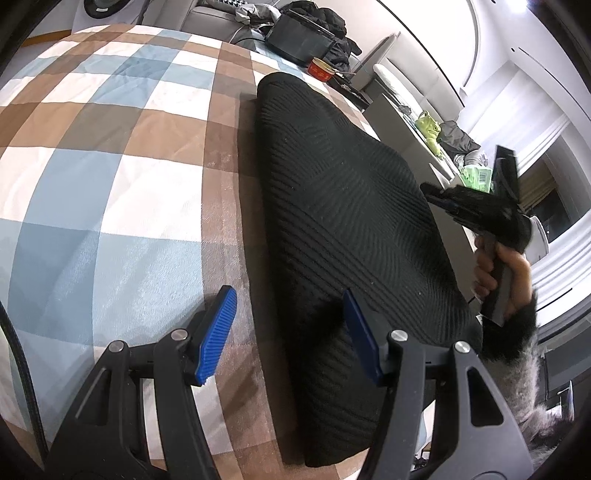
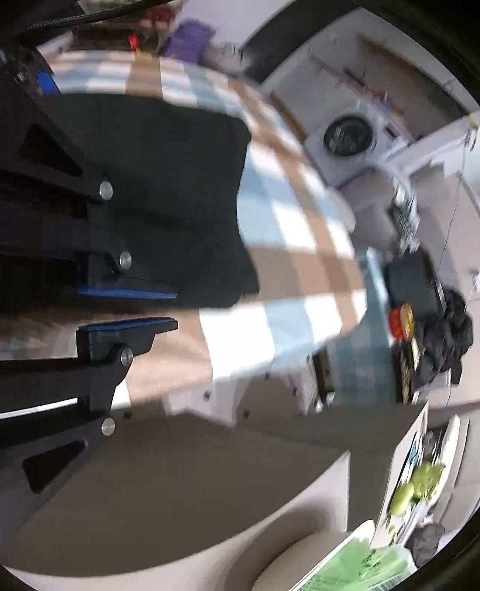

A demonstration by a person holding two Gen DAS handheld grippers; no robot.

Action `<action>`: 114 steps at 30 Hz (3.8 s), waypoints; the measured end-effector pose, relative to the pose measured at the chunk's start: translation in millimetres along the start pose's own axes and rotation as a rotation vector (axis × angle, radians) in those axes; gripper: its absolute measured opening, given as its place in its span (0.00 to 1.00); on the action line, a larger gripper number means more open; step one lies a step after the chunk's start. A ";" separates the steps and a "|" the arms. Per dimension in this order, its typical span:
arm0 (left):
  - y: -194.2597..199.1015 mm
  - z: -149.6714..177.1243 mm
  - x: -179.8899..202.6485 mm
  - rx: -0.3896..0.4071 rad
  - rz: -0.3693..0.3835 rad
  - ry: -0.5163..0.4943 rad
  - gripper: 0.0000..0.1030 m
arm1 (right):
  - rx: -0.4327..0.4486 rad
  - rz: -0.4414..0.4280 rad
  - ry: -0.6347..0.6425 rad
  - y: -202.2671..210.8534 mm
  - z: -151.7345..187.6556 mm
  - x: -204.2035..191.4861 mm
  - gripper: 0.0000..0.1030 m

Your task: Fold small clothes

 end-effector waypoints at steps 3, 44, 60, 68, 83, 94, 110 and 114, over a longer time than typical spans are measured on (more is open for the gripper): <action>-0.7 -0.5 3.1 0.000 0.013 0.004 0.55 | -0.005 -0.119 0.015 2.5 4.2 -21.2 0.43; 17.6 -19.7 -15.3 0.124 -0.104 -0.002 0.15 | -0.106 -0.148 0.137 -7.4 98.1 -88.7 0.11; 86.8 -24.4 -48.7 0.218 -0.209 -0.026 0.36 | -0.026 -0.108 0.171 25.9 100.0 -111.2 0.24; 87.0 7.6 -9.0 0.187 -0.131 -0.097 0.54 | -0.034 -0.308 0.161 52.7 133.7 -139.4 0.42; 54.0 44.7 -4.9 0.097 -0.167 -0.148 0.58 | 0.019 -0.374 0.206 59.8 139.9 -166.4 0.07; 54.5 40.4 -9.2 0.100 -0.160 -0.152 0.59 | -0.075 -0.255 0.196 35.8 166.0 -150.0 0.08; 54.7 39.0 -10.1 0.104 -0.161 -0.161 0.59 | -0.059 -0.211 0.144 -6.0 105.4 -168.8 0.39; 54.4 38.2 -9.7 0.099 -0.164 -0.165 0.59 | -0.074 -0.238 0.091 -25.3 95.6 -164.4 0.20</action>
Point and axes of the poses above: each gripper's, at about its wrist camera, not at the fingertips, and y roughly against the way its jaws point, x to its right, z to its underside, the point moved 7 cm from there along -y, roughly the way its jaws point, and after that the axes turned 8 degrees about z, right-handed, at the moved point
